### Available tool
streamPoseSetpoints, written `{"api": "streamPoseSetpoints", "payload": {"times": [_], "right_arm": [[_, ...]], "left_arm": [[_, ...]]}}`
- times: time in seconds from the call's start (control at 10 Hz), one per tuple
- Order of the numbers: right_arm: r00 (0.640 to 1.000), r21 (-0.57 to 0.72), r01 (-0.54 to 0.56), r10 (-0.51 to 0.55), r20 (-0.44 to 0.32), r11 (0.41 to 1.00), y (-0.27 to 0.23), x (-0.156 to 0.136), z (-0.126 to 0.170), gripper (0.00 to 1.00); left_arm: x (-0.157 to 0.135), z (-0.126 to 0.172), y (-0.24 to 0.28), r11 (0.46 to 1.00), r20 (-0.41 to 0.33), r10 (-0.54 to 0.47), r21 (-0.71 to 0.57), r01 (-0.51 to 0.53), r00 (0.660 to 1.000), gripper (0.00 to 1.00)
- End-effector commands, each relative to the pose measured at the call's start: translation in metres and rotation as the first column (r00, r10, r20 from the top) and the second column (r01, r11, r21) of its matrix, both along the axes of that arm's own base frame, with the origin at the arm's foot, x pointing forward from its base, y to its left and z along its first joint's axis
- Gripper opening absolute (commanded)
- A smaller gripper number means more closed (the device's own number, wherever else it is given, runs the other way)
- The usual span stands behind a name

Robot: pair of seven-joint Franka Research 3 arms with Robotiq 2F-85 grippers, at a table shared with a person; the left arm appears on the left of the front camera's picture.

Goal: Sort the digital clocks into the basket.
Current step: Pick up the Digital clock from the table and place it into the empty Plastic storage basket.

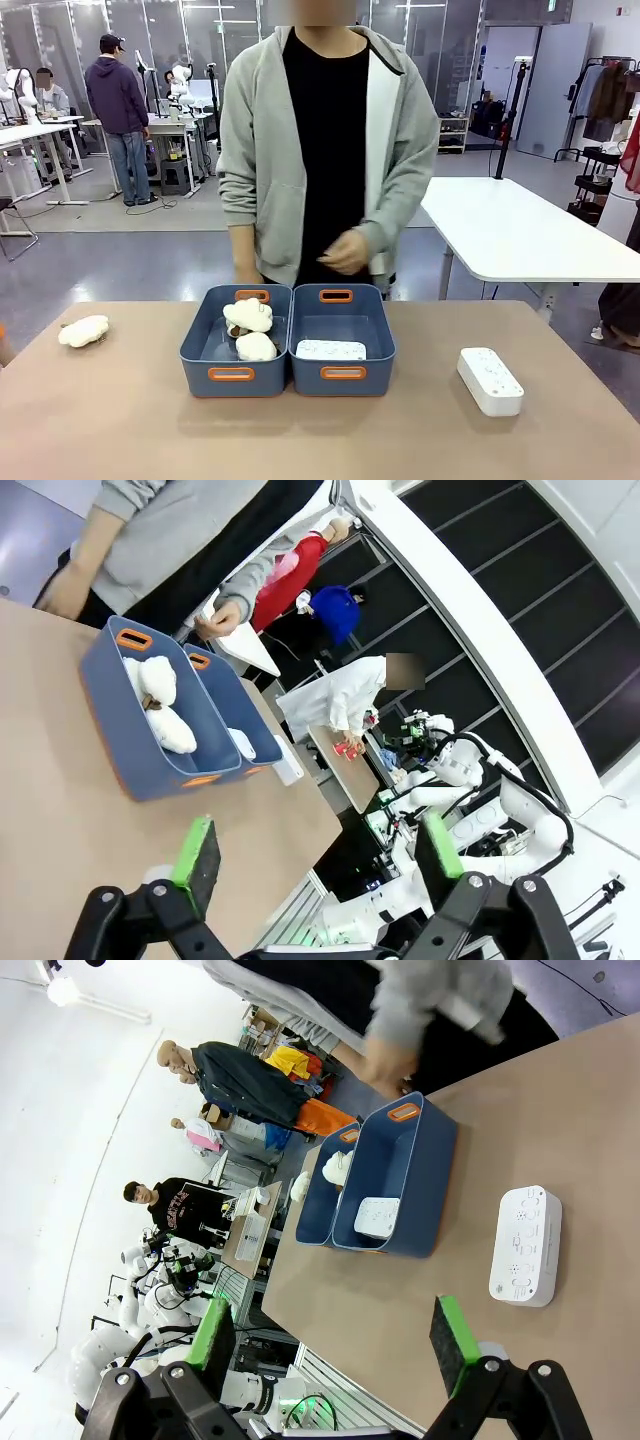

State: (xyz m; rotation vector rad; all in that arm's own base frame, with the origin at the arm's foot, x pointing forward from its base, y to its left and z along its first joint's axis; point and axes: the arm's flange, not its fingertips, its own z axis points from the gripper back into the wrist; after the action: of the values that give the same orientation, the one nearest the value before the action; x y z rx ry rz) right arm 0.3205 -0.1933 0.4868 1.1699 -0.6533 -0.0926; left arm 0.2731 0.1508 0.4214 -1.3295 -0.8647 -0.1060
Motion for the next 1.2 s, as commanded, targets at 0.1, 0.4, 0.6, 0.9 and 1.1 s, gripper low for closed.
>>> {"api": "streamPoseSetpoints", "payload": {"times": [0.1, 0.4, 0.6, 0.9, 1.1], "right_arm": [[1.0, 0.002, -0.007, 0.007, 0.015, 1.0, -0.001, -0.001, 0.001, 1.0], [0.985, -0.381, 0.106, -0.151, -0.089, 0.918, 0.027, 0.021, 0.02, 1.0], [0.953, -0.644, 0.135, -0.276, -0.123, 0.753, 0.07, 0.058, 0.018, 1.0], [0.946, -0.787, 0.041, -0.276, -0.167, 0.616, 0.145, 0.117, -0.026, 1.0], [0.944, -0.822, -0.043, -0.247, -0.219, 0.568, 0.181, 0.128, -0.064, 1.0]], "left_arm": [[-0.002, 0.004, 0.001, 1.0, 0.02, 0.001, -0.009, -0.001, 1.0, 1.0], [-0.002, 0.004, 0.001, 1.0, 0.02, 0.001, -0.009, -0.001, 1.0, 1.0], [-0.002, 0.004, 0.001, 1.0, 0.02, 0.001, -0.009, -0.001, 1.0, 1.0], [-0.002, 0.004, 0.001, 1.0, 0.02, 0.001, -0.009, -0.001, 1.0, 1.0], [-0.002, 0.004, 0.001, 1.0, 0.02, 0.001, -0.009, -0.001, 1.0, 1.0]]}}
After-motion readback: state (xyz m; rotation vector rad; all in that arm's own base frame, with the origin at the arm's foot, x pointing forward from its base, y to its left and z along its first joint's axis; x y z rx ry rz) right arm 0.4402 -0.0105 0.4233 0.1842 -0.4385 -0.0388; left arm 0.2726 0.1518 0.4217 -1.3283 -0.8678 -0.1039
